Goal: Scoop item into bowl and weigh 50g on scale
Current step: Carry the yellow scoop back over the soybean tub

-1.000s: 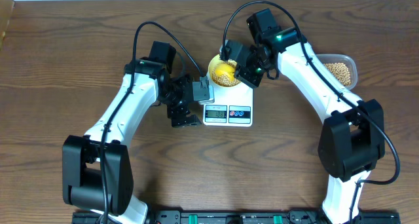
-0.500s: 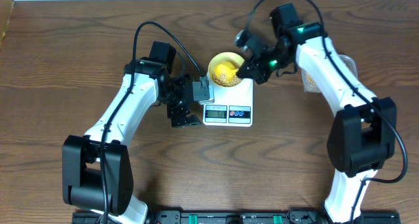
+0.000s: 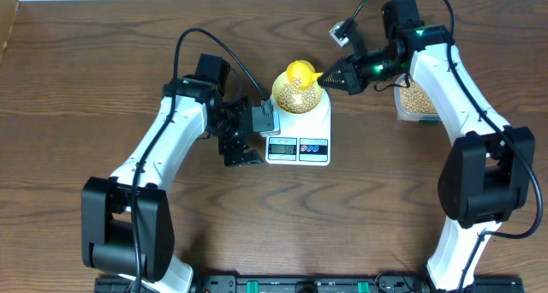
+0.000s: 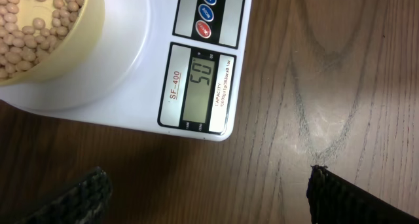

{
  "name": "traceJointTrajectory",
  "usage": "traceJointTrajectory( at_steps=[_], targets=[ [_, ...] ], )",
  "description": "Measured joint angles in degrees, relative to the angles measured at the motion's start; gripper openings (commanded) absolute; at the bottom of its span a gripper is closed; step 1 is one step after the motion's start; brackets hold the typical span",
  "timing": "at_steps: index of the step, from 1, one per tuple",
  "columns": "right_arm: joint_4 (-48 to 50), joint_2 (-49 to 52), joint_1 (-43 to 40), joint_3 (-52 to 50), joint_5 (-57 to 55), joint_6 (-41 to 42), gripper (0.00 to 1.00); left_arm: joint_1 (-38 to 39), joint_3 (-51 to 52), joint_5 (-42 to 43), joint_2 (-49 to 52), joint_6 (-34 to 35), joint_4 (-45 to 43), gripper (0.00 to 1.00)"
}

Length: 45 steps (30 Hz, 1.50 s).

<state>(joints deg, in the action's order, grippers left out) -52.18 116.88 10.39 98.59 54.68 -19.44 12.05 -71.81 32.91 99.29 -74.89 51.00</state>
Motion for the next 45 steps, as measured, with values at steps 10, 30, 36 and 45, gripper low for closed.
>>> traceJointTrajectory(
  at_steps=[10,30,36,45],
  targets=[
    [1.3,0.0,0.0,0.0,1.1,0.0,0.01,0.0,0.0,0.0,0.0,0.0,0.0,0.97],
    [5.3,0.0,-3.8,0.0,9.1,6.4,0.01,0.0,0.0,0.0,0.0,0.0,0.0,0.98],
    [1.6,0.0,-11.0,0.0,13.0,11.5,0.01,0.0,0.0,0.0,0.0,0.0,0.0,0.98],
    [-7.8,-2.3,-24.5,0.0,7.3,16.0,0.01,0.0,0.0,0.0,0.0,0.0,0.0,0.98]
  ],
)
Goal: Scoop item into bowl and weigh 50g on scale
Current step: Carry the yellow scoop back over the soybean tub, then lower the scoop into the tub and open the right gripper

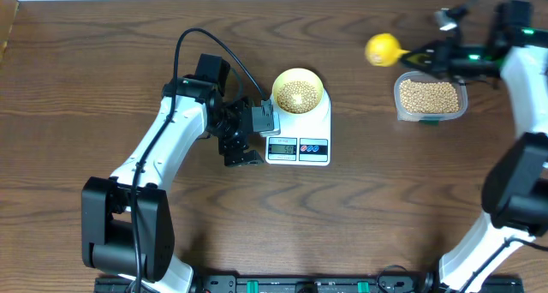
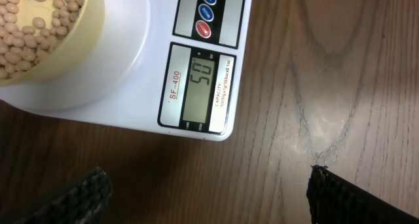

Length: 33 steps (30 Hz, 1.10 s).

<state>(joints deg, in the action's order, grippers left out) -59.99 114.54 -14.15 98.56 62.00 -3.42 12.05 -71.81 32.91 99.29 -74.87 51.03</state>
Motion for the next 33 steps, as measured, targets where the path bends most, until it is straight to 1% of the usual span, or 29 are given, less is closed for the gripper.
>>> traceJointTrajectory(
  at_steps=[6,13,19,25,26,27,30,31,33],
  targets=[
    [-3.1,-2.2,-6.5,0.0,-10.3,1.4,0.01,0.0,0.0,0.0,0.0,0.0,0.0,0.98],
    [-7.5,-2.2,-7.6,0.0,-22.5,1.6,0.01,0.0,0.0,0.0,0.0,0.0,0.0,0.98],
    [-8.6,-2.2,-7.2,-0.1,-25.8,1.1,0.01,0.0,0.0,0.0,0.0,0.0,0.0,0.98],
    [-7.6,-0.6,-6.1,-0.1,-26.0,0.9,0.02,0.0,0.0,0.0,0.0,0.0,0.0,0.98],
    [-7.2,-0.1,-6.1,-0.1,-26.0,0.9,0.06,0.0,0.0,0.0,0.0,0.0,0.0,0.98],
    [-6.5,0.3,-6.0,-0.1,-26.0,0.9,0.14,0.0,0.0,0.0,0.0,0.0,0.0,0.98],
    [-5.4,0.6,-6.0,-0.2,-26.0,0.5,0.28,0.0,0.0,0.0,0.0,0.0,0.0,0.98],
    [-5.3,0.6,-6.0,-0.2,-26.0,0.5,0.38,0.0,0.0,0.0,0.0,0.0,0.0,0.97],
    [-5.1,0.6,-6.0,-0.2,-26.1,0.3,0.51,0.0,0.0,0.0,0.0,0.0,0.0,0.98]
  ],
)
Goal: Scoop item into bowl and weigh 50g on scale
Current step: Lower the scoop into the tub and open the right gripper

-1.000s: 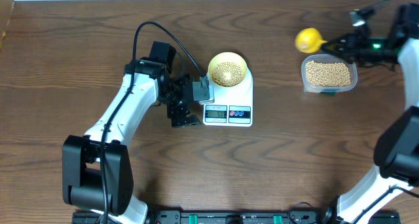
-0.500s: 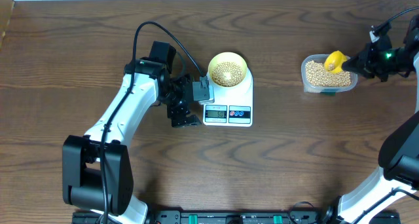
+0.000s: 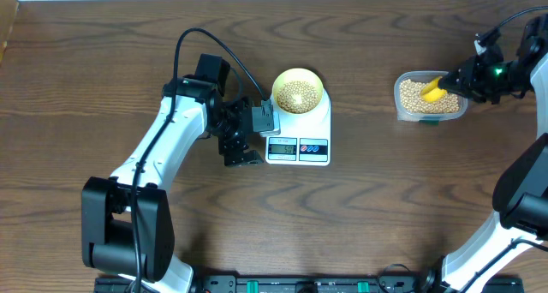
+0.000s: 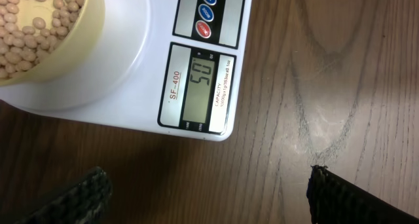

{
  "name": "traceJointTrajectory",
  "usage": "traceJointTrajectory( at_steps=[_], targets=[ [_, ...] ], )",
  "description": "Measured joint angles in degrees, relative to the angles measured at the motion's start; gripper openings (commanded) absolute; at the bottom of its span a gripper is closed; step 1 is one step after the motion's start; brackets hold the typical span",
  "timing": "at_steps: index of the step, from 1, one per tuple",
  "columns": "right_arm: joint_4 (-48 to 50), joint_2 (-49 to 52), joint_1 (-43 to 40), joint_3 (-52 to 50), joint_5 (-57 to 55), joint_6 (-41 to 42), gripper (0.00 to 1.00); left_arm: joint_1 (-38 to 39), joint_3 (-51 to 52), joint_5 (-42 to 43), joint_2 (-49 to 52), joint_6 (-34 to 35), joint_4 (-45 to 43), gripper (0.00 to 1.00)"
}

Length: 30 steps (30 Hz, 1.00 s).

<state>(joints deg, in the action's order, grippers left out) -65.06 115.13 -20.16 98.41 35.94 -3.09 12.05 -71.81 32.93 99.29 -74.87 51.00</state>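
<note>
A yellow bowl (image 3: 298,91) of beans stands on the white scale (image 3: 297,137); in the left wrist view the scale's display (image 4: 201,84) reads 50. My left gripper (image 3: 241,147) hovers open just left of the scale's front, nothing between its fingers (image 4: 337,198). At the far right my right gripper (image 3: 462,79) is shut on the yellow scoop (image 3: 432,91), whose head lies in the clear bean container (image 3: 430,97).
The container of beans sits on the wood table (image 3: 360,207) at the back right. Cables run from both arms. The table's left edge shows at the far left.
My right gripper has moved the yellow scoop from the air left of the container down into the bean container. The left arm and the scale's reading are unchanged.
The scoop was held over the bowl on the scale, which read 50. Then the right arm had carried it away to the upper right, near the container. Now the scoop rests in the container; the display still shows 50.
</note>
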Motion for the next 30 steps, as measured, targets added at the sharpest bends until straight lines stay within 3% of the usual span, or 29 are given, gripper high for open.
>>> traceJointTrajectory(
  at_steps=[4,6,16,23,30],
  targets=[
    [0.9,0.0,0.0,0.0,-1.3,-0.4,0.91,0.0,0.0,0.0,0.0,0.0,0.0,0.98],
    [1.7,0.0,0.0,0.0,-3.0,-0.7,0.99,0.0,0.0,0.0,0.0,0.0,0.0,0.98],
    [7.8,0.0,0.0,0.0,-12.5,-0.5,0.99,0.0,0.0,0.0,0.0,0.0,0.0,0.97],
    [17.2,0.0,0.0,0.0,-14.4,-0.5,0.99,0.0,0.0,0.0,0.0,0.0,0.0,0.98],
    [19.6,0.0,0.0,0.0,-14.9,-0.5,0.99,0.0,0.0,0.0,0.0,0.0,0.0,0.98]
  ],
)
